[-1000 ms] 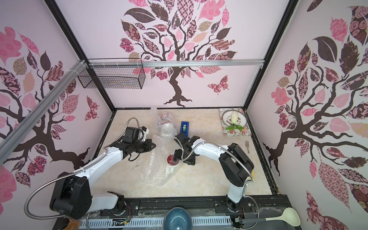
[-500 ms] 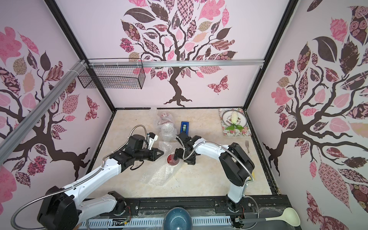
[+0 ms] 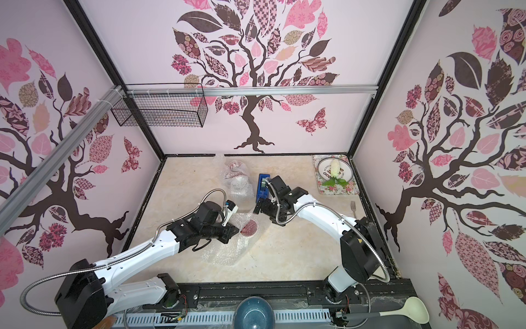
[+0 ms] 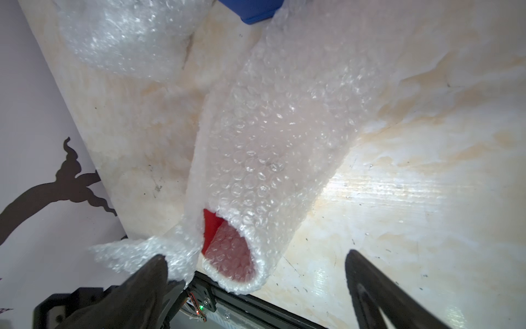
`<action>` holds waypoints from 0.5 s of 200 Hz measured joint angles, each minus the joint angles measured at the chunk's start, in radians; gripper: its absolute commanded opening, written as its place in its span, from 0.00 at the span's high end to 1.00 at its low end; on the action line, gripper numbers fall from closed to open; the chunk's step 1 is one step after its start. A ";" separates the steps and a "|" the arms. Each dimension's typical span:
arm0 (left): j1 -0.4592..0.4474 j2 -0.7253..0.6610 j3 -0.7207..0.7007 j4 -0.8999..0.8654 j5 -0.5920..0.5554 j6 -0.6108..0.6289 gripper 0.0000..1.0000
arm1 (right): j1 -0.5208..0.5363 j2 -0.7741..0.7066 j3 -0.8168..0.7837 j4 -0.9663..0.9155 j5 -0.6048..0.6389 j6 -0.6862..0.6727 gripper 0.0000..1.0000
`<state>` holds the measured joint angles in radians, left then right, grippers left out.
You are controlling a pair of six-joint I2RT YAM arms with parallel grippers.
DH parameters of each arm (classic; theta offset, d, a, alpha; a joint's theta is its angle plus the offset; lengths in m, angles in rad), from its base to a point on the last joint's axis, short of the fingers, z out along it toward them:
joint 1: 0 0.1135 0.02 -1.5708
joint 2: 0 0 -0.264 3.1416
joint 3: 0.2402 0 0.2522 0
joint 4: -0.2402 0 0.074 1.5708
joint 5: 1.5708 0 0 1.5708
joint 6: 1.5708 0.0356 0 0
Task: Wrap mugs in bubble wrap
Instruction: Wrap the mug in bubble wrap.
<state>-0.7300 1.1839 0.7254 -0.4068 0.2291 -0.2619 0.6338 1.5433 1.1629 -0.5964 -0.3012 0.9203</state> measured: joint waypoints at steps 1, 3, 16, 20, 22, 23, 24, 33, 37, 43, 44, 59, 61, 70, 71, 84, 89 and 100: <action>-0.002 0.001 0.000 0.000 0.000 0.002 0.98 | 0.000 0.000 0.000 0.001 -0.001 0.001 0.01; -0.005 0.003 0.000 0.000 -0.002 0.003 0.97 | 0.000 -0.001 0.000 0.002 -0.003 0.002 0.00; -0.026 0.013 0.000 -0.001 -0.007 0.017 0.97 | 0.000 -0.001 0.000 0.008 -0.012 0.008 0.00; -0.032 0.015 0.000 -0.002 -0.008 0.021 0.96 | 0.000 -0.001 0.000 0.010 -0.016 0.008 0.00; -0.037 0.016 0.000 -0.002 -0.008 0.023 0.96 | 0.000 -0.001 0.000 0.011 -0.019 0.009 0.00; -0.040 0.016 0.000 -0.002 -0.008 0.025 0.96 | 0.000 -0.001 0.001 0.011 -0.020 0.009 0.00; -0.041 0.017 0.000 -0.002 -0.009 0.026 0.96 | 0.000 -0.001 0.001 0.011 -0.022 0.010 0.00; -0.058 0.021 0.000 -0.004 -0.013 0.032 0.96 | 0.000 0.001 0.008 0.011 -0.039 0.014 0.01; -0.065 0.021 0.000 -0.004 -0.016 0.035 0.95 | 0.000 0.003 0.013 0.011 -0.047 0.016 0.00; -0.073 0.022 0.000 -0.005 -0.019 0.037 0.95 | 0.000 0.008 0.021 0.013 -0.057 0.019 0.00; -0.075 0.022 0.000 -0.005 -0.019 0.039 0.95 | 0.000 0.009 0.024 0.013 -0.061 0.019 0.00; -0.087 0.022 0.000 -0.004 -0.028 0.046 0.94 | 0.000 0.027 0.050 0.013 -0.084 0.023 0.00; -0.087 0.022 0.000 -0.004 -0.030 0.047 0.94 | 0.000 0.031 0.053 0.013 -0.085 0.022 0.00; -0.089 0.022 0.000 -0.006 -0.036 0.051 0.93 | 0.000 0.047 0.067 0.011 -0.094 0.022 0.00; -0.089 0.022 0.000 -0.006 -0.037 0.051 0.93 | 0.000 0.048 0.068 0.011 -0.095 0.022 0.00; -0.088 0.022 0.000 -0.007 -0.042 0.053 0.93 | 0.000 0.065 0.068 0.008 -0.104 0.022 0.00; -0.088 0.022 0.000 -0.007 -0.043 0.053 0.93 | 0.000 0.069 0.064 0.009 -0.106 0.023 0.00; -0.089 0.022 0.000 -0.006 -0.043 0.053 0.93 | 0.001 0.075 0.056 0.010 -0.110 0.023 0.00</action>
<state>-0.8188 1.2060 0.7254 -0.4133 0.1860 -0.2085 0.6350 1.6184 1.2186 -0.5869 -0.4110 0.9436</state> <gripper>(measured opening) 0.071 0.997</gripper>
